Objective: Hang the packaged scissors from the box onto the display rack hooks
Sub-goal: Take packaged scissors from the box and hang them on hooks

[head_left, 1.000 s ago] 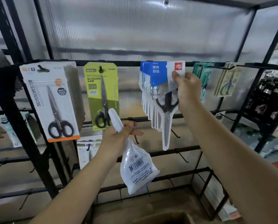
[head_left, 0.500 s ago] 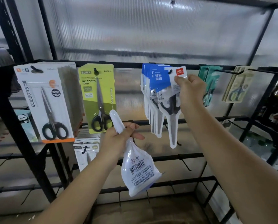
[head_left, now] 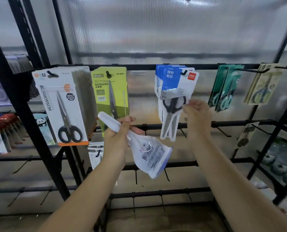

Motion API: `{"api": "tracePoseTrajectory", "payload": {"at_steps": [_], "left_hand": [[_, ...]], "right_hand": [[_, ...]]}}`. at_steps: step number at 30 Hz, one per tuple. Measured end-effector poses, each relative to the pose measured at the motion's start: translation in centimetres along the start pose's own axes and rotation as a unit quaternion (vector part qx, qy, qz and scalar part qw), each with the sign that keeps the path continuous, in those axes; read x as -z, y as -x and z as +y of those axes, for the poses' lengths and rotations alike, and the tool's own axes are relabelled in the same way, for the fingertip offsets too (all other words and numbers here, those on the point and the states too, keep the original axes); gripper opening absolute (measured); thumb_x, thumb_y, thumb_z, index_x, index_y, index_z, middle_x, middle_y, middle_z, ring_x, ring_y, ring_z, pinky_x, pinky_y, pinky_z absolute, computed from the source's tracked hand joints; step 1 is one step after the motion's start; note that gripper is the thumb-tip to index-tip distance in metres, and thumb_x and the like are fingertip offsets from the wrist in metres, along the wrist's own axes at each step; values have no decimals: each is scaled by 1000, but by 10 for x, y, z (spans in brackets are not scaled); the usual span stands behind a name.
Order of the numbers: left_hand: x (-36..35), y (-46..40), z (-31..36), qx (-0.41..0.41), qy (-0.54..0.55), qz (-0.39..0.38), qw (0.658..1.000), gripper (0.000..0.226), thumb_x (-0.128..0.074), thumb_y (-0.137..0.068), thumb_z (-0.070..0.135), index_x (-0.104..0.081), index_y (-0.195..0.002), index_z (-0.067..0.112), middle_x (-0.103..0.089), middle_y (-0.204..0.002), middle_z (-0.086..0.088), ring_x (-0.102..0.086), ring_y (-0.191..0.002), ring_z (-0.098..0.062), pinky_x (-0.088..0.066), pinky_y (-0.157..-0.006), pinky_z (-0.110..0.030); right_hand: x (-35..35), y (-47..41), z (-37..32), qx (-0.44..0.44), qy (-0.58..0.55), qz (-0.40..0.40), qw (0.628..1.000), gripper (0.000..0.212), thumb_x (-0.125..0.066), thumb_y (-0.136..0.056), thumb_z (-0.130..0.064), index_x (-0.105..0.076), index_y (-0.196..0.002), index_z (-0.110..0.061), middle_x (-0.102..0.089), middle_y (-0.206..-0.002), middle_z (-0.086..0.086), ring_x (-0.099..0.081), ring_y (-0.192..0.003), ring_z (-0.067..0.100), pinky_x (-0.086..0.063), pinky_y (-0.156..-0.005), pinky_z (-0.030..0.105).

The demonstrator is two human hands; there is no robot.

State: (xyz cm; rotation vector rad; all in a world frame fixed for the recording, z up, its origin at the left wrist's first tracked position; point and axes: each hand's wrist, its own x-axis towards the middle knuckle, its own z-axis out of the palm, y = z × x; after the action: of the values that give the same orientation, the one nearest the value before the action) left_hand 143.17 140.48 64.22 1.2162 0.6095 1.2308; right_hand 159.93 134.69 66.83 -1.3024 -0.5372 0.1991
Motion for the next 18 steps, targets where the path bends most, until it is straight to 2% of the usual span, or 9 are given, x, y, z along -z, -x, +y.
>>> {"api": "tracePoseTrajectory", "payload": {"at_steps": [3, 4, 6, 9, 11, 12, 14, 16, 18], "left_hand": [[0, 1, 0, -43, -6, 39, 998, 26, -48, -97, 27, -61, -79, 14, -65, -54, 3, -63, -56, -8, -52, -60, -19], [-1, 1, 0, -53, -8, 48, 997, 27, -48, -97, 27, -60, -78, 11, -65, -54, 4, -63, -56, -7, -51, -58, -17], [-1, -1, -1, -69, -14, 58, 996, 28, -47, -96, 28, -59, -83, 6, -64, -54, 5, -62, -55, -5, -50, -56, -15], [1, -5, -4, -57, -11, 75, 995, 31, -48, -96, 31, -61, -85, 4, -64, -57, 4, -62, -56, -6, -49, -55, -16], [4, -8, -5, -31, 22, 88, 995, 32, -49, -95, 33, -60, -82, 6, -65, -57, 3, -61, -54, -8, -47, -53, -17], [6, -11, -5, -19, 46, 90, 995, 30, -49, -96, 33, -59, -82, 9, -65, -56, 3, -61, -53, -9, -48, -53, -19], [9, -17, -6, 9, 93, 94, 991, 29, -48, -96, 33, -59, -82, 10, -65, -55, 2, -62, -54, -11, -51, -54, -21], [13, -23, -7, 71, 138, 105, 982, 32, -48, -96, 35, -59, -81, 10, -66, -54, 0, -63, -54, -13, -53, -52, -21], [14, -28, -10, 153, 178, 98, 967, 34, -47, -96, 37, -58, -79, 9, -66, -54, -1, -64, -52, -12, -53, -48, -22]], "right_hand": [[3, 36, 13, -56, 11, -163, 985, 2, -59, -90, -17, -60, -88, -18, -63, -86, -3, -59, -75, 8, -48, -67, 22], [4, 44, 17, -68, 24, -206, 976, 6, -61, -88, -23, -59, -93, -20, -62, -89, -7, -59, -79, 6, -47, -66, 19], [3, 52, 26, -62, 85, -272, 957, 32, -66, -83, -32, -51, -109, -26, -54, -100, -18, -57, -89, 1, -45, -63, 12], [3, 51, 30, -56, 150, -260, 952, 61, -73, -79, -22, -39, -128, -28, -45, -107, -22, -56, -95, 4, -53, -69, 19], [5, 44, 28, -83, 173, -239, 952, 62, -73, -79, -10, -40, -130, -25, -48, -107, -13, -60, -92, 11, -56, -75, 30], [7, 41, 27, -106, 175, -244, 948, 60, -72, -79, -7, -42, -128, -25, -52, -107, -8, -62, -88, 12, -57, -71, 30], [14, 36, 24, -166, 130, -277, 937, 57, -70, -80, -5, -47, -127, -28, -61, -109, 2, -67, -85, 16, -58, -66, 30], [22, 32, 19, -210, 47, -306, 927, 56, -68, -79, 0, -55, -123, -33, -68, -107, 6, -70, -88, 22, -59, -68, 35], [25, 25, 12, -227, -46, -306, 923, 40, -63, -80, 5, -67, -106, -24, -73, -94, 6, -71, -81, 21, -60, -65, 34]]}}
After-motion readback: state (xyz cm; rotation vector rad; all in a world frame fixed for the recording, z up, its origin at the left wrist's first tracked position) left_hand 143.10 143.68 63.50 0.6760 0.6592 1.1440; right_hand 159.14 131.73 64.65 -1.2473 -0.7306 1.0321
